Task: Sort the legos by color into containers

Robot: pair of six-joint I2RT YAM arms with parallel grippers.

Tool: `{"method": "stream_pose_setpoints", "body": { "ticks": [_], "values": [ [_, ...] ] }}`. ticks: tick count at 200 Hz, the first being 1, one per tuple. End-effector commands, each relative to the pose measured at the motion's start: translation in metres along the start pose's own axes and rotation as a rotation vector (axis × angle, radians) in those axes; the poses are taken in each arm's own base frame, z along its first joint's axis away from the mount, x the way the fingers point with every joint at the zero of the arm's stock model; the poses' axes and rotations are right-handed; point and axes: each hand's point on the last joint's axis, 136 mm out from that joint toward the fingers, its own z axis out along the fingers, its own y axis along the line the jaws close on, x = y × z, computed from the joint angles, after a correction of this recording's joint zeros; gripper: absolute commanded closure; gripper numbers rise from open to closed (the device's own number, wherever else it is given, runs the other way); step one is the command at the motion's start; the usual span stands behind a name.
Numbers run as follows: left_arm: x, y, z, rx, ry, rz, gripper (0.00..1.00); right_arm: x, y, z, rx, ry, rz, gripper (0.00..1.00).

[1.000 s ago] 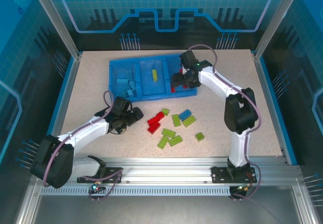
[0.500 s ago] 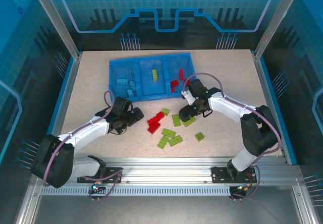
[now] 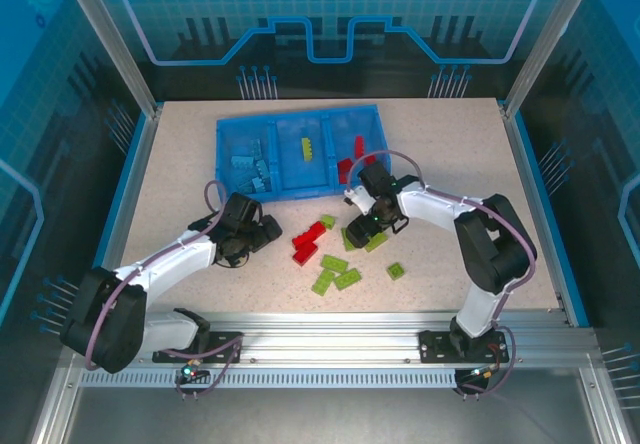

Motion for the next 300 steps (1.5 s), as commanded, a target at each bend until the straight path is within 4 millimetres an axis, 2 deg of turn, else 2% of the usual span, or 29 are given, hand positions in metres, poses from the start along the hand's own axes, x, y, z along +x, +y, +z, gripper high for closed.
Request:
{"method": "stream_pose_setpoints", "body": {
  "ticks": [1, 50, 95, 122, 154, 181, 206, 232, 247, 273, 300],
  "values": [
    [-0.013, -0.005, -0.012, 0.010, -0.036, -0.007, 0.01, -0.011, -0.001, 0.000, 0.018, -0.007, -0.016, 0.10],
    [-0.016, 0.003, -0.015, 0.002, -0.048, -0.019, 0.01, -0.004, -0.006, 0.004, 0.051, 0.039, -0.025, 0.19],
    [-0.016, 0.005, -0.015, 0.001, -0.047, -0.025, 0.01, 0.001, -0.007, 0.008, 0.077, 0.080, -0.042, 0.20],
    [-0.016, 0.006, -0.016, -0.001, -0.050, -0.026, 0.01, -0.004, -0.007, 0.009, 0.081, 0.071, -0.024, 0.32],
    [-0.018, 0.010, -0.019, -0.007, -0.060, -0.030, 0.01, -0.010, -0.004, -0.002, 0.068, 0.036, -0.006, 0.38],
    [-0.022, 0.017, -0.022, -0.017, -0.074, -0.042, 0.01, -0.021, -0.002, -0.028, 0.071, -0.022, 0.017, 0.39],
    [-0.032, 0.029, -0.029, -0.030, -0.100, -0.082, 0.01, -0.052, 0.011, -0.065, 0.001, -0.162, 0.052, 0.39],
    [-0.042, 0.040, -0.038, -0.027, -0.147, -0.126, 0.01, -0.107, 0.043, -0.106, -0.204, -0.377, 0.123, 0.39],
    [-0.045, 0.045, -0.042, -0.027, -0.169, -0.150, 0.01, -0.141, 0.058, -0.120, -0.317, -0.463, 0.162, 0.40],
    [-0.043, 0.054, -0.042, -0.025, -0.179, -0.195, 0.01, -0.193, 0.081, -0.122, -0.489, -0.492, 0.252, 0.41],
    [-0.039, 0.062, -0.041, -0.033, -0.174, -0.206, 0.01, -0.237, 0.111, -0.120, -0.571, -0.489, 0.229, 0.41]
  ]
}}
